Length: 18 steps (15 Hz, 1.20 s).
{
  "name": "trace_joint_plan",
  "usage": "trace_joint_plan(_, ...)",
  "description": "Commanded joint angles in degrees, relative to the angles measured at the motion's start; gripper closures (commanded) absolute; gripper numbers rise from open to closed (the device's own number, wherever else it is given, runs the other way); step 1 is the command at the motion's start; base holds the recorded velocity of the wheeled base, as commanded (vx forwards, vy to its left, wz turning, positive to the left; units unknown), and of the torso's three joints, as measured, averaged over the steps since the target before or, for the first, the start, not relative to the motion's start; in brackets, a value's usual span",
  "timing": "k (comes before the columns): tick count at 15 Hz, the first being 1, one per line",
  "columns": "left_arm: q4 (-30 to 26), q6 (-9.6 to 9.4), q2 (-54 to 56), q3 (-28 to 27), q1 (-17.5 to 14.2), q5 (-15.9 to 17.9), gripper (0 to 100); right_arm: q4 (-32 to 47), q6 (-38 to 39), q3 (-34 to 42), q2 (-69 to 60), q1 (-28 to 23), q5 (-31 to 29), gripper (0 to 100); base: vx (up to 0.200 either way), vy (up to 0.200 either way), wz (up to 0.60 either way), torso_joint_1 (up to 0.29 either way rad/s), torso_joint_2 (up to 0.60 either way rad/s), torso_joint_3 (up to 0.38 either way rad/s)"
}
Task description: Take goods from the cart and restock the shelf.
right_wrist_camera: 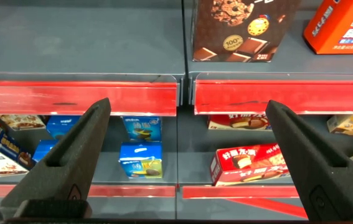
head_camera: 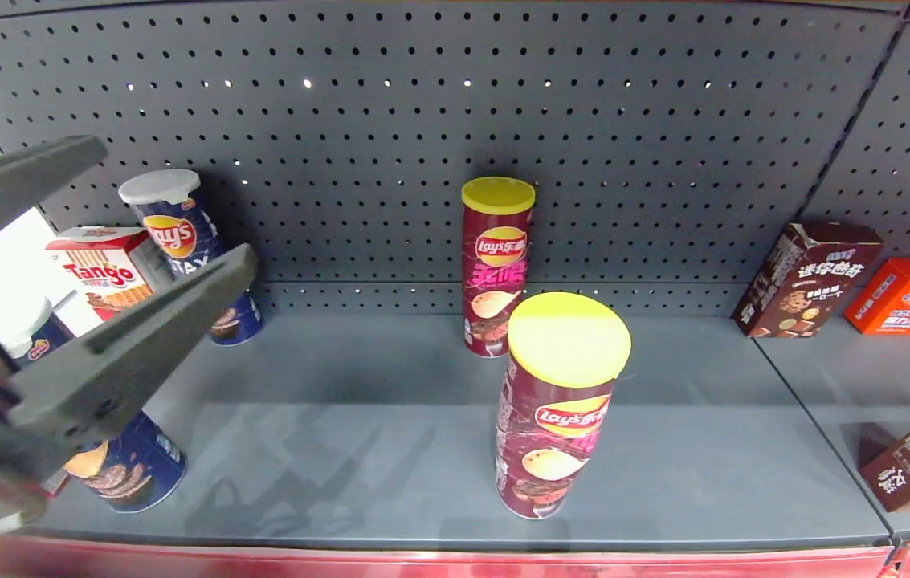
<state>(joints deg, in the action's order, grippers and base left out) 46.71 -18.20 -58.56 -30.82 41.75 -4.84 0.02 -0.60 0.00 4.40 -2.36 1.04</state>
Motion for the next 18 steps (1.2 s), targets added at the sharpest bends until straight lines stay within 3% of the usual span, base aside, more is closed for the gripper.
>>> trace_joint_plan(1, -4.44, -0.08, 11.19, 2.52, 1.05, 0.01, 0, 0.06, -0.02, 0.00, 0.08, -0.01, 0.02, 0, 0.000, 0.000, 0.00, 0.000, 0.00, 0.000)
trace_joint_plan(3, -6.37, -0.17, 15.94, 4.54, -0.71, 0.09, 0, -0.02, -0.02, 0.00, 0.08, -0.01, 0.02, 0, 0.000, 0.000, 0.00, 0.000, 0.00, 0.000)
trace_joint_plan(8, -9.01, 0.10, 32.46, 12.71, -11.87, 0.18, 0, -0.02, -0.02, 0.00, 0.08, -0.01, 0.02, 0, 0.000, 0.000, 0.00, 0.000, 0.00, 0.000)
trace_joint_plan(12, -9.19, 4.84, 44.50, 23.96, -23.30, 0.18, 0, -0.02, -0.02, 0.00, 0.08, -0.01, 0.02, 0, 0.000, 0.000, 0.00, 0.000, 0.00, 0.000)
trace_joint_plan(16, -9.45, 8.97, 51.18, 30.82, -33.32, 0.27, 0, -0.02, -0.02, 0.00, 0.08, -0.01, 0.02, 0, 0.000, 0.000, 0.00, 0.000, 0.00, 0.000)
trace_joint_plan(18, -13.14, 10.11, 52.85, 30.82, -35.07, 0.27, 0, -0.02, -0.02, 0.00, 0.08, -0.01, 0.02, 0, 0.000, 0.000, 0.00, 0.000, 0.00, 0.000)
